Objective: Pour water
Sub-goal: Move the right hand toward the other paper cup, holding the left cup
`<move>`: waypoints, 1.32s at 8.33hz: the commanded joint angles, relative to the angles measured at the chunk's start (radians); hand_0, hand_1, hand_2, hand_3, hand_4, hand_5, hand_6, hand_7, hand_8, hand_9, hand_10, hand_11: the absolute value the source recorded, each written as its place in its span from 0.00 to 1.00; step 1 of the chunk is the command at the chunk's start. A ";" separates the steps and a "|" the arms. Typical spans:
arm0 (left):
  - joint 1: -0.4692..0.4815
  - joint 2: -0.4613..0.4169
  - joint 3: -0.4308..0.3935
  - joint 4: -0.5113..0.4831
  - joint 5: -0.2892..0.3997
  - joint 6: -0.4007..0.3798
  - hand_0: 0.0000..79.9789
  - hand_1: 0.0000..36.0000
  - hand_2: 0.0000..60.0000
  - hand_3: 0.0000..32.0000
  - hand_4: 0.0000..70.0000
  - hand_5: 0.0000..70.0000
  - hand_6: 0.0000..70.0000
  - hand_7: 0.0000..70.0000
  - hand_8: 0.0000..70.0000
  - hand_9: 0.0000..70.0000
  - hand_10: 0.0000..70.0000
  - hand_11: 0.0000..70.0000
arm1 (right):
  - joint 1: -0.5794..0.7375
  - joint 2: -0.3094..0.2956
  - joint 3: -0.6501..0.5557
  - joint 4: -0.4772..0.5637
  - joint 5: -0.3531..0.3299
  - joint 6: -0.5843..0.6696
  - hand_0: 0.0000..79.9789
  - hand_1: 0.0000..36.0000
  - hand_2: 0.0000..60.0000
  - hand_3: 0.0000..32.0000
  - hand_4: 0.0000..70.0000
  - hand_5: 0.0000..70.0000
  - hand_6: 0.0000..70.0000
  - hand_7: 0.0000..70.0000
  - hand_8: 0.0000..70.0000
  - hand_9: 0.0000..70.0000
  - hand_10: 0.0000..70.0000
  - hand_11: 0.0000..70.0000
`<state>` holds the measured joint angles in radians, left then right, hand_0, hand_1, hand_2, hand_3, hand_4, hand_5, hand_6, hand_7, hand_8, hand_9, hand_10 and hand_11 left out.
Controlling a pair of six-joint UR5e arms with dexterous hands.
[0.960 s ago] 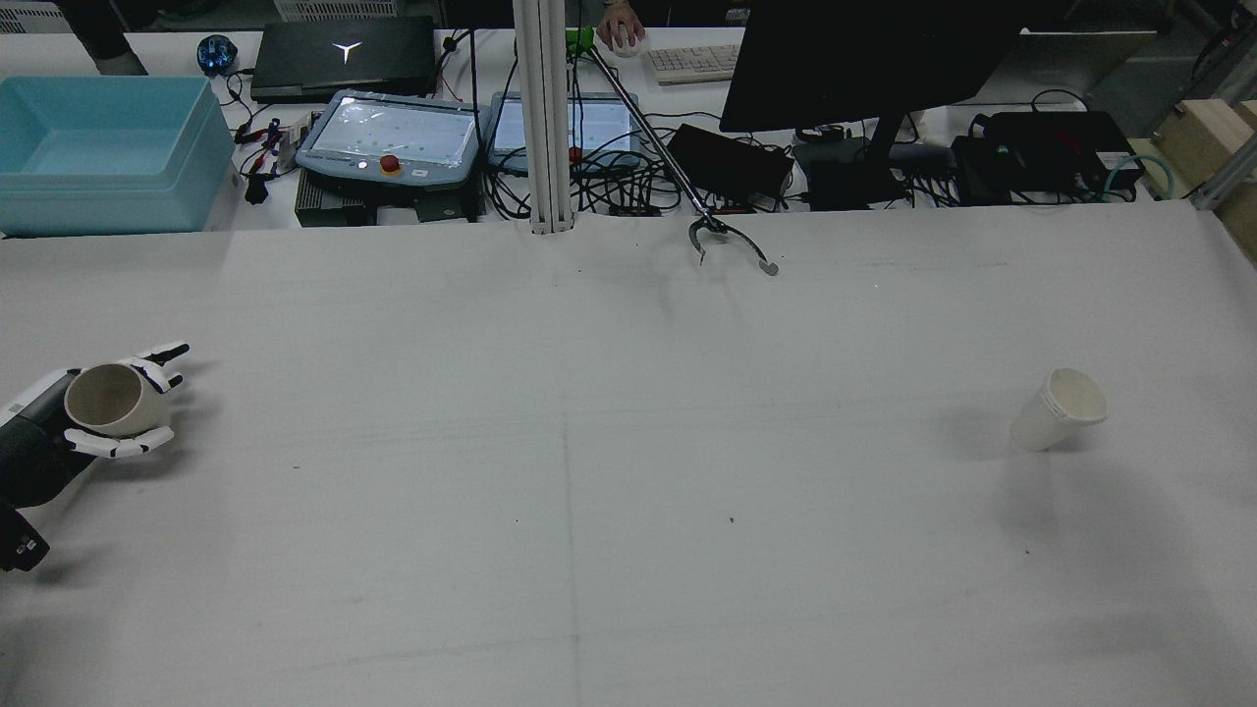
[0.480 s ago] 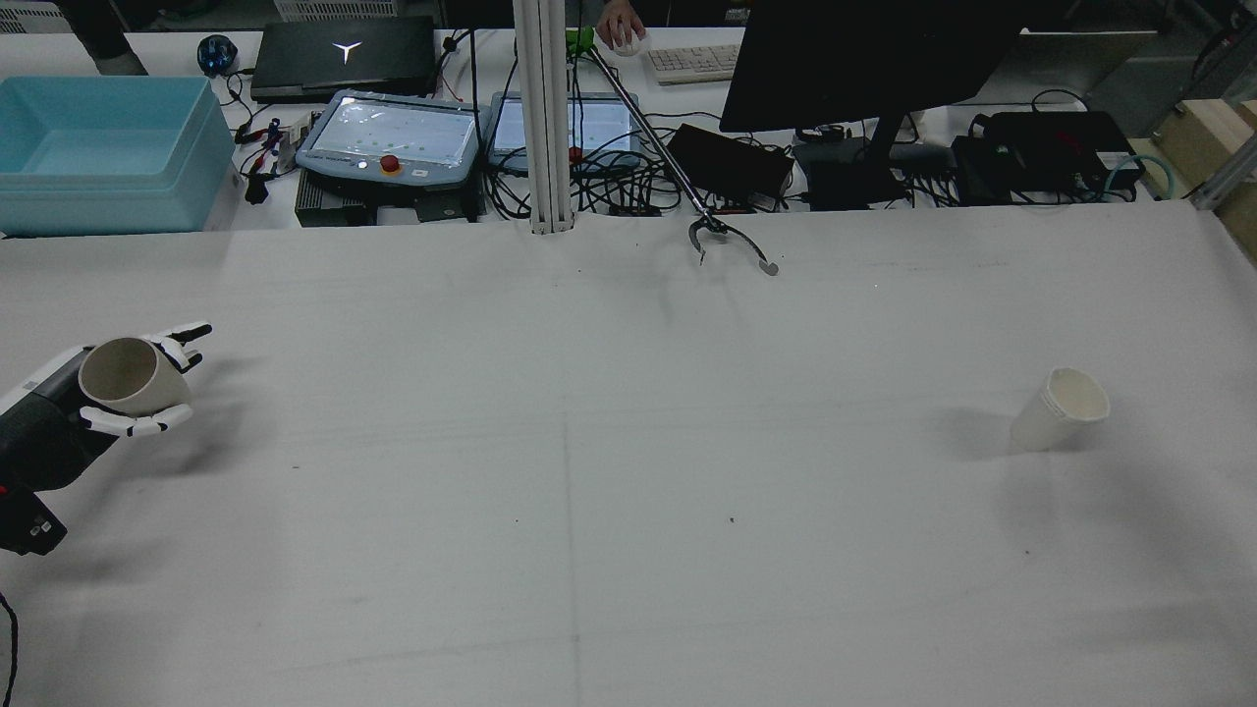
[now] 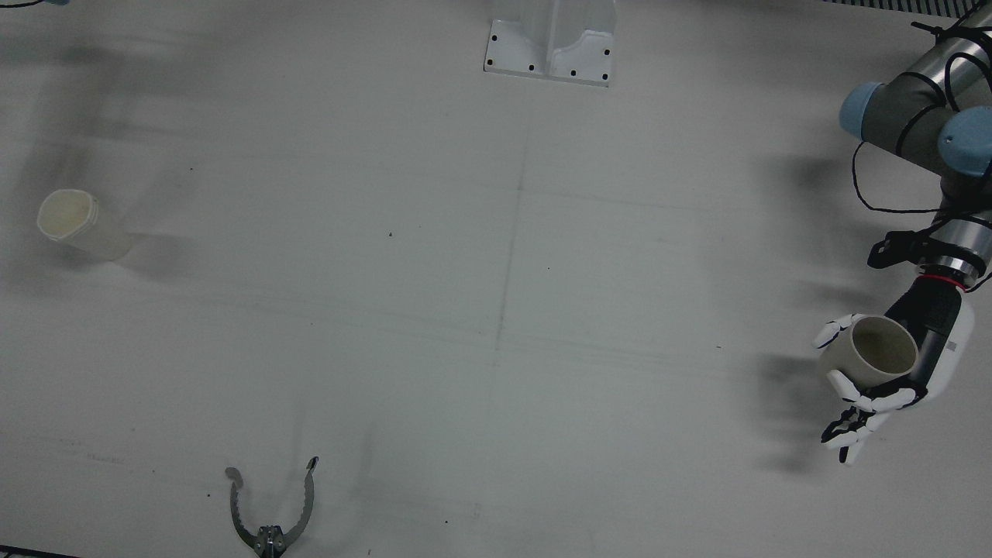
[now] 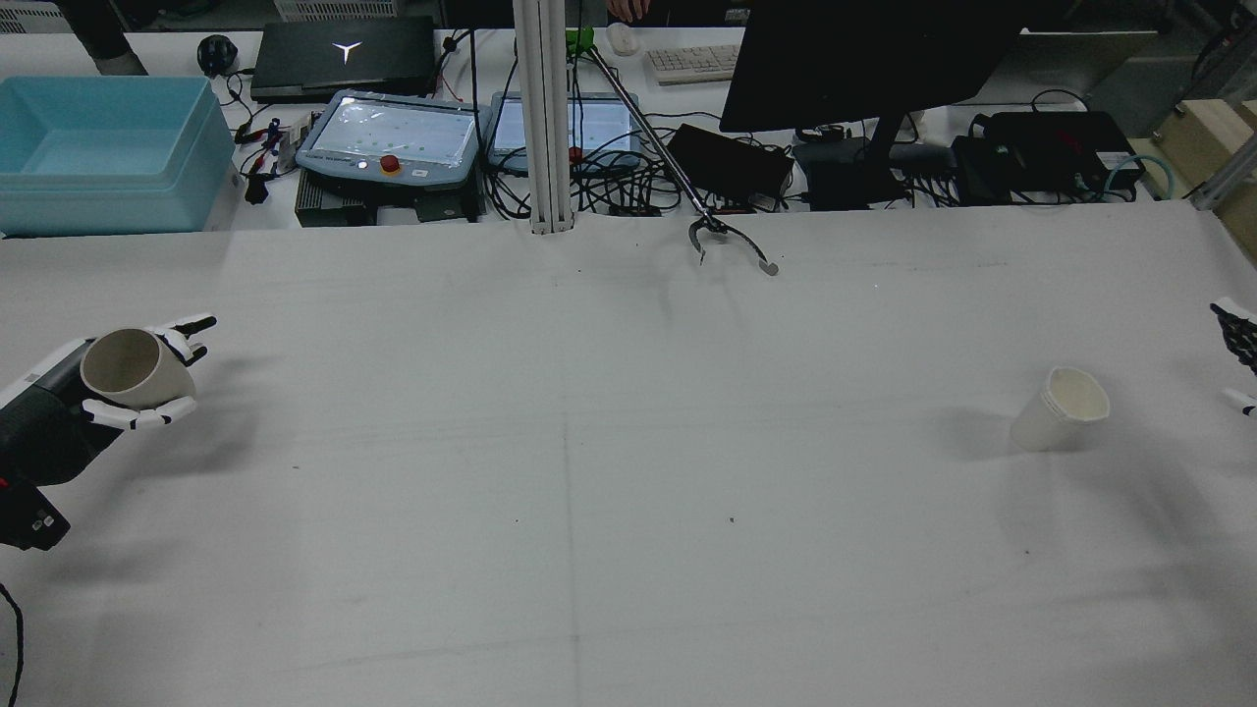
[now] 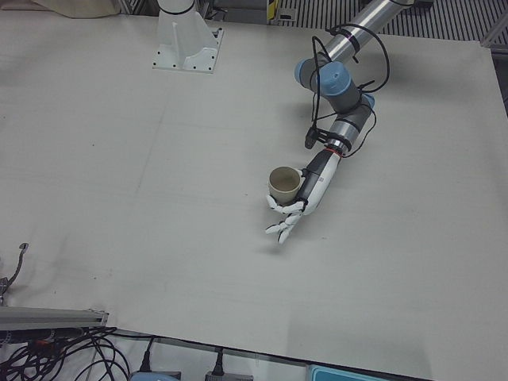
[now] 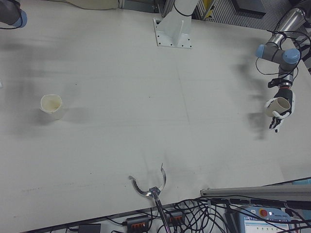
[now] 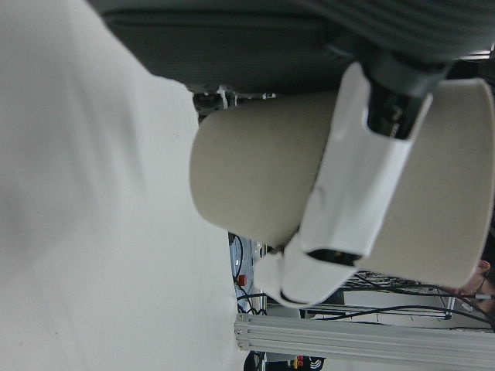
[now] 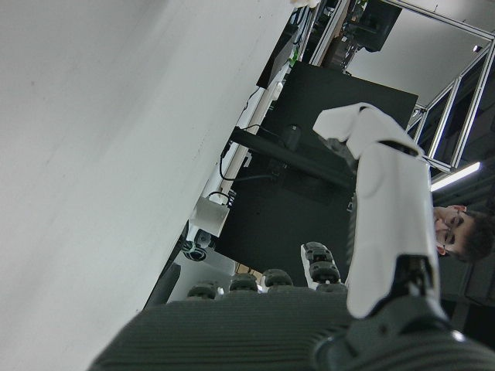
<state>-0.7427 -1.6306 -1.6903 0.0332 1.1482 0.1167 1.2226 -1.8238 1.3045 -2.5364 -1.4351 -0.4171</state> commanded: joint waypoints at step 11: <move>0.000 0.006 -0.009 0.025 -0.004 -0.008 1.00 1.00 1.00 0.00 1.00 1.00 0.23 0.22 0.07 0.06 0.10 0.21 | -0.215 0.073 -0.105 0.123 0.133 0.026 0.67 0.74 0.32 0.00 0.00 0.08 0.00 0.00 0.07 0.06 0.00 0.00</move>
<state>-0.7427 -1.6246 -1.6986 0.0583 1.1444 0.1089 1.0523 -1.7686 1.1993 -2.4135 -1.3209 -0.3671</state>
